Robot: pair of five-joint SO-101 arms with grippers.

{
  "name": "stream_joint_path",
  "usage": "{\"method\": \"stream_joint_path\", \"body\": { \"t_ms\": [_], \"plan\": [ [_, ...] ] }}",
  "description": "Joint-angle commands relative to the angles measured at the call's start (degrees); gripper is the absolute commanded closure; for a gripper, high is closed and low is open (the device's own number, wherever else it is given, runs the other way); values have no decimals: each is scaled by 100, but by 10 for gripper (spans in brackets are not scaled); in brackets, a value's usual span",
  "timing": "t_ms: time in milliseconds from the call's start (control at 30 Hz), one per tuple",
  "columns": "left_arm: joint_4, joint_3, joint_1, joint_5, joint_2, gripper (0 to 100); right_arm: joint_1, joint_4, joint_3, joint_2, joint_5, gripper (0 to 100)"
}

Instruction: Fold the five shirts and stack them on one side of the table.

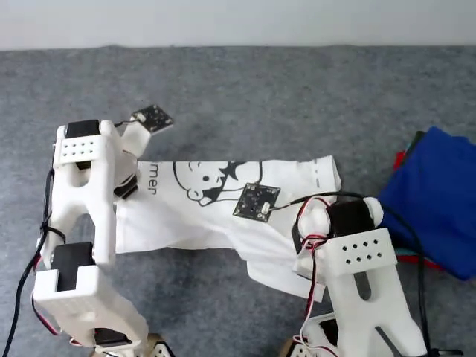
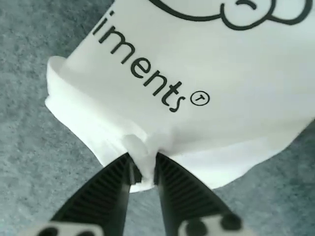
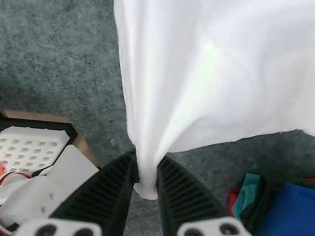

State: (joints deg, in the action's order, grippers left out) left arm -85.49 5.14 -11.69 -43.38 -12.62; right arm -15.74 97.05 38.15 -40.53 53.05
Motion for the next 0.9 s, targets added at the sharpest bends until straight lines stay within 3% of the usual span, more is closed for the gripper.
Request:
{"method": "stream_joint_path", "body": {
  "t_ms": [0,200,500,733,867],
  "plan": [
    [-299,-233,-18,35,53,984,-13,84,-26,-163,-53,974],
    [-554,-242,-70,70,484,951,576,470,-132,-215,-53,730],
    [-519,-233,-9,202,2321,855,989,224,-545,-154,62,763],
    [-536,-215,-18,281,2936,859,1059,-1051,-431,-31,9,773],
    [-404,-215,44,730,2989,874,1068,-1982,-413,673,-396,857]
  ]
}}
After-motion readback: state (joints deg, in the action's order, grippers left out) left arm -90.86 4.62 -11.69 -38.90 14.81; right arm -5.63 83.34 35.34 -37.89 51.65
